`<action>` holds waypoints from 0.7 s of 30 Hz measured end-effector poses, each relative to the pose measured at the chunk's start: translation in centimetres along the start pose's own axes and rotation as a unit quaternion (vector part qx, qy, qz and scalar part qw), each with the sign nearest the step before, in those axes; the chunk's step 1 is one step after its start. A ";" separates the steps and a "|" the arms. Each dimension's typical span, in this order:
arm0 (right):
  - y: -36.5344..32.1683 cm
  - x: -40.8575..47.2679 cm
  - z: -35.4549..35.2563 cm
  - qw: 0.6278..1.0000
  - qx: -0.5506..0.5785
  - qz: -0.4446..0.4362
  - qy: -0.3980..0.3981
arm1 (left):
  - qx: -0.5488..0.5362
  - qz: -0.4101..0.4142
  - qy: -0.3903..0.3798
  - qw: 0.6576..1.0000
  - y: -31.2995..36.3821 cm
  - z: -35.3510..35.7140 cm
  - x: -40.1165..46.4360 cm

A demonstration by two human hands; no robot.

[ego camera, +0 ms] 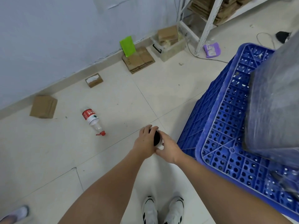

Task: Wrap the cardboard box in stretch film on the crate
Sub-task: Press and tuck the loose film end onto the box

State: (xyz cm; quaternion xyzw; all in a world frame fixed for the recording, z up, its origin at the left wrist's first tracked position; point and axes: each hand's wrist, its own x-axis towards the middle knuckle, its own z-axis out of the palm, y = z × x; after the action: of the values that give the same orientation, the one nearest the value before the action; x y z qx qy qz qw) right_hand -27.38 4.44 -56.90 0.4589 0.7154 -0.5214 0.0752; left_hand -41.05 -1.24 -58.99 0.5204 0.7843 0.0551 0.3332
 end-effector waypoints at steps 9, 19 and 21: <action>-0.5 -2.9 0.2 0.999 -0.043 -0.003 -0.006 | 0.021 -0.009 -0.038 0.999 -0.3 -0.6 -1.8; -8.1 -14.1 -7.2 0.980 -0.192 -0.041 0.035 | 0.083 0.084 -0.023 0.993 6.1 -11.7 -9.9; -10.7 -18.1 -9.4 0.976 -0.201 -0.054 0.061 | 0.100 0.116 -0.010 0.988 9.0 -14.9 -12.5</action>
State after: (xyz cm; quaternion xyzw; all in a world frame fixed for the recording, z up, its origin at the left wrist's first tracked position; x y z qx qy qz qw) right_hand -21.49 1.30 -34.85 0.4261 0.8324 -0.3415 0.0940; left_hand -39.71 -4.00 -37.82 0.6390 0.7170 0.0093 0.2783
